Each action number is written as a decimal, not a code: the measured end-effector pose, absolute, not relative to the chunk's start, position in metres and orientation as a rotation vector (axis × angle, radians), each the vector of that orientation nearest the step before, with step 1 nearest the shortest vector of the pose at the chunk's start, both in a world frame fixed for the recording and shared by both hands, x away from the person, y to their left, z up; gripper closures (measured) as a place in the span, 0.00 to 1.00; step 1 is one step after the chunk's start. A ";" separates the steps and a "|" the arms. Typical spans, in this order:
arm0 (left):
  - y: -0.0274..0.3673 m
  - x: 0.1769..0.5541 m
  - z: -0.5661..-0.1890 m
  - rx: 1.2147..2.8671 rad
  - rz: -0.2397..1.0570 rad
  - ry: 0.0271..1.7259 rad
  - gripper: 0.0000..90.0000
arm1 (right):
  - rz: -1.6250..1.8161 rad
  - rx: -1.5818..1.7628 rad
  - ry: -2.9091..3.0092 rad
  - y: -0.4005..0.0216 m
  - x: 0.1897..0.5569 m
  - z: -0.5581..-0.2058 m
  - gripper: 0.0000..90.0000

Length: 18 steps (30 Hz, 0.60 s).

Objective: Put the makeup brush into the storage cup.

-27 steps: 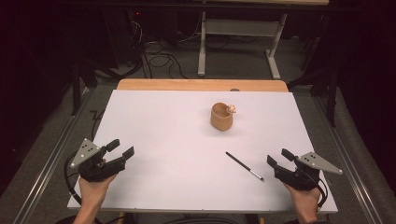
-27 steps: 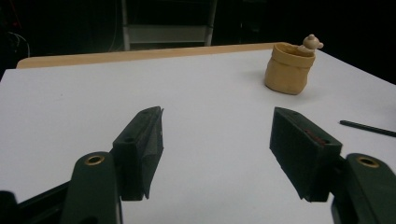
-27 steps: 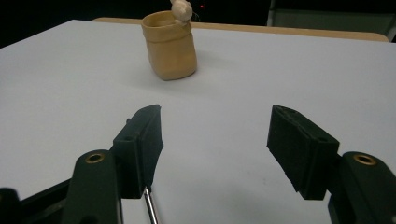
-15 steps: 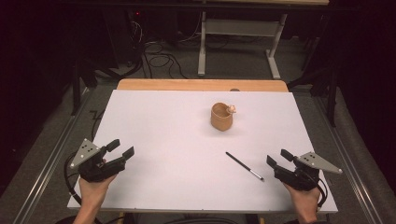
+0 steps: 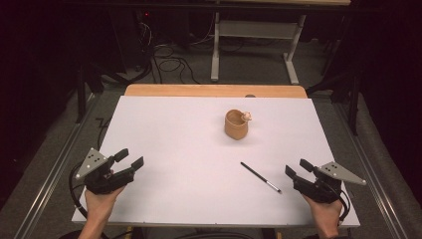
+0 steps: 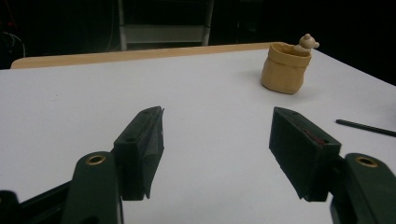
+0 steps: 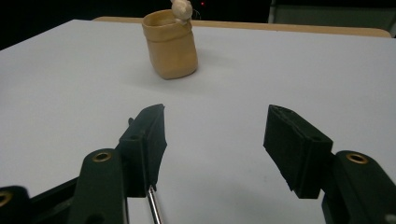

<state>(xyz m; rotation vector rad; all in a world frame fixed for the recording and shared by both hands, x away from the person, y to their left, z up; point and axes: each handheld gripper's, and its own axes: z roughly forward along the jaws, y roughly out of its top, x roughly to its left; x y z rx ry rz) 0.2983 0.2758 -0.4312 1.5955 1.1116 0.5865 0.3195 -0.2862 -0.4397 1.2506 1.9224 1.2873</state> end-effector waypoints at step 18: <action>0.275 0.300 -0.431 1.601 0.577 1.105 0.40 | 1.283 1.236 1.943 -0.283 0.316 -0.432 0.52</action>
